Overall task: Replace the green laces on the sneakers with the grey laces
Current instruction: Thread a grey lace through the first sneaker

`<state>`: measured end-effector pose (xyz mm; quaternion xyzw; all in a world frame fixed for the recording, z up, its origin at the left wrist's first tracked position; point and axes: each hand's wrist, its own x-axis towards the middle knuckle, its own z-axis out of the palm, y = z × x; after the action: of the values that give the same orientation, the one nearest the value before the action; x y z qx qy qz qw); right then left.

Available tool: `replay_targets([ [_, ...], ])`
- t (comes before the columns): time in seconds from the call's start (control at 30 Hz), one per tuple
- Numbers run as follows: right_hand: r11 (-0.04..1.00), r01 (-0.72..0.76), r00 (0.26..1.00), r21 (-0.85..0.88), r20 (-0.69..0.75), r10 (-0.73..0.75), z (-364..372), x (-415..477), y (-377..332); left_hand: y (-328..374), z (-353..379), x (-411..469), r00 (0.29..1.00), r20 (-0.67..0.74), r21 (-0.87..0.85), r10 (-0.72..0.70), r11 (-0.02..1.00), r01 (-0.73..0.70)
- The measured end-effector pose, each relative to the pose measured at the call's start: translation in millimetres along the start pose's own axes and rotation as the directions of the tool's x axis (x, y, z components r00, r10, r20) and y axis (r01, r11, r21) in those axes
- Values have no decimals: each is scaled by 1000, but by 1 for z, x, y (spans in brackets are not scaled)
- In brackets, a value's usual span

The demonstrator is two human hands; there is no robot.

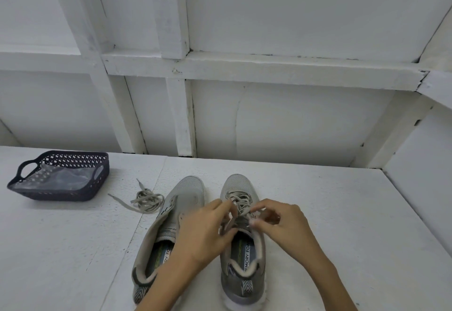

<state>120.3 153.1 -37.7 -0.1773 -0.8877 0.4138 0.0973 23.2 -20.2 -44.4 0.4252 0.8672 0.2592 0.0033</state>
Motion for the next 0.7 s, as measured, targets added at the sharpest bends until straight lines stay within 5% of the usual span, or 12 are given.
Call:
replay_targets([
  [0.2,845,132,991,-519,79,-106,14,-2,-23,20,-2,6,991,119,256,-57,966,25],
  [0.7,853,119,984,-508,-57,-171,24,-4,-19,30,-8,22,980,163,442,-116,896,32],
])
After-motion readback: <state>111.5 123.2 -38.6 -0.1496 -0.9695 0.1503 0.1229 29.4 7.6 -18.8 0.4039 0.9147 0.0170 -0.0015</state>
